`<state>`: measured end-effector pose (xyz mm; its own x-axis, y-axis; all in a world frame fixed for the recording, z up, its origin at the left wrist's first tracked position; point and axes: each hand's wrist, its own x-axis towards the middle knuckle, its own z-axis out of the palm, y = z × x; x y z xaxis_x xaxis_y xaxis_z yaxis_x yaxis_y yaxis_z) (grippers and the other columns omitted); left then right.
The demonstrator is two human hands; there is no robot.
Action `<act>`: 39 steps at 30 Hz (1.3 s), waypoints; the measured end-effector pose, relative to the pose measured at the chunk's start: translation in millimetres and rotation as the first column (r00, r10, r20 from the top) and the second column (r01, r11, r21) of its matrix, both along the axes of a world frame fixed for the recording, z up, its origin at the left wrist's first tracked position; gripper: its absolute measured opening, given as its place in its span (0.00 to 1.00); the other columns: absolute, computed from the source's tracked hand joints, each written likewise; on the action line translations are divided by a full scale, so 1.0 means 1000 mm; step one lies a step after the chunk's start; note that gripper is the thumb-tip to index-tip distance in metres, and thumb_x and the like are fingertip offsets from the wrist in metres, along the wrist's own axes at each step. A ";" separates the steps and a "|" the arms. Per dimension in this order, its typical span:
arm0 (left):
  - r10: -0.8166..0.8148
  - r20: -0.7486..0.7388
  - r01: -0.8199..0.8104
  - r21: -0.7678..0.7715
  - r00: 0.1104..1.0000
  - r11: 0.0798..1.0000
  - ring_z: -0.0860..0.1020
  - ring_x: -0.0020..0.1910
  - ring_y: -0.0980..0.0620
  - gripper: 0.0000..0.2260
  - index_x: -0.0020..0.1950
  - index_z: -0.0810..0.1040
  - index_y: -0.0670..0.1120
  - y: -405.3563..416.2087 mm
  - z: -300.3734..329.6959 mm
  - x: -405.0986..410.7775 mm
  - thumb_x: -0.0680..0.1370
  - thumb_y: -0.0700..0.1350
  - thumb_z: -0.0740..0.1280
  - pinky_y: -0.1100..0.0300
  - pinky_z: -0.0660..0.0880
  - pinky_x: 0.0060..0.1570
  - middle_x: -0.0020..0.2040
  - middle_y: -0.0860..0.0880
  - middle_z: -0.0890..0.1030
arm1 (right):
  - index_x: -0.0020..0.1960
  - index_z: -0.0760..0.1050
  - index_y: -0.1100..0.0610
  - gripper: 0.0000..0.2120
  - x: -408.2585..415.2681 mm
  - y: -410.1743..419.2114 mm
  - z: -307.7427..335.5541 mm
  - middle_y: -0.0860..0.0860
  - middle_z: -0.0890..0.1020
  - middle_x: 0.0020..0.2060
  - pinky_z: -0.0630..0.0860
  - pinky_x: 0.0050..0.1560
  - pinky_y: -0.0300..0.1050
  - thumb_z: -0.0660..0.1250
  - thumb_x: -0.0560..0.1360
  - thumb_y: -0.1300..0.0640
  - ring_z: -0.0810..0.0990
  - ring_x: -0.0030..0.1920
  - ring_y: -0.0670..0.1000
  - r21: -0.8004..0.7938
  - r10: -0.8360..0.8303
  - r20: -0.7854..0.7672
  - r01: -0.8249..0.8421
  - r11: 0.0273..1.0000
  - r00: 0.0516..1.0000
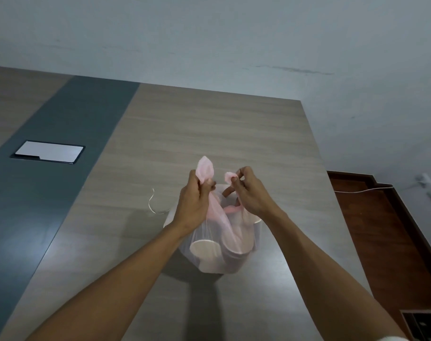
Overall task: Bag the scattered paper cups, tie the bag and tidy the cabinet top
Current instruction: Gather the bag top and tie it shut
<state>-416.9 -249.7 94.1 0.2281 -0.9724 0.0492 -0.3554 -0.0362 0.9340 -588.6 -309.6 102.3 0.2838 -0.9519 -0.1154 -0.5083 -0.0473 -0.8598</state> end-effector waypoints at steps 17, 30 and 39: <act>-0.096 -0.521 0.175 0.105 0.848 0.979 0.66 0.33 0.54 0.12 0.41 0.77 0.39 0.009 0.005 -0.003 0.79 0.46 0.68 0.59 0.65 0.37 0.32 0.49 0.71 | 0.31 0.72 0.59 0.16 0.022 0.021 -0.003 0.56 0.73 0.25 0.64 0.27 0.40 0.57 0.73 0.71 0.68 0.26 0.52 0.433 -0.407 0.302 0.256 0.864 0.862; -0.119 -0.714 0.406 0.246 0.690 0.880 0.76 0.35 0.50 0.22 0.68 0.73 0.39 0.006 0.000 0.034 0.75 0.34 0.74 0.61 0.76 0.38 0.46 0.38 0.81 | 0.62 0.70 0.62 0.17 0.022 0.025 -0.007 0.62 0.82 0.43 0.82 0.36 0.48 0.67 0.76 0.72 0.81 0.39 0.58 0.573 -0.466 0.593 0.063 0.817 0.657; -0.189 -0.688 0.456 0.228 0.700 0.860 0.78 0.43 0.47 0.19 0.68 0.79 0.40 0.005 0.000 0.034 0.77 0.34 0.72 0.61 0.77 0.40 0.53 0.38 0.83 | 0.51 0.66 0.58 0.19 0.034 0.041 -0.002 0.68 0.82 0.33 0.78 0.33 0.51 0.71 0.73 0.74 0.82 0.30 0.60 0.254 -0.081 0.561 -0.078 0.964 0.824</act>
<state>-383.0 -244.6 93.6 -0.2565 -0.9028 -0.3450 0.2475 -0.4065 0.8795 -554.1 -268.4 100.0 0.3729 -0.9114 -0.1738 0.0671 0.2133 -0.9747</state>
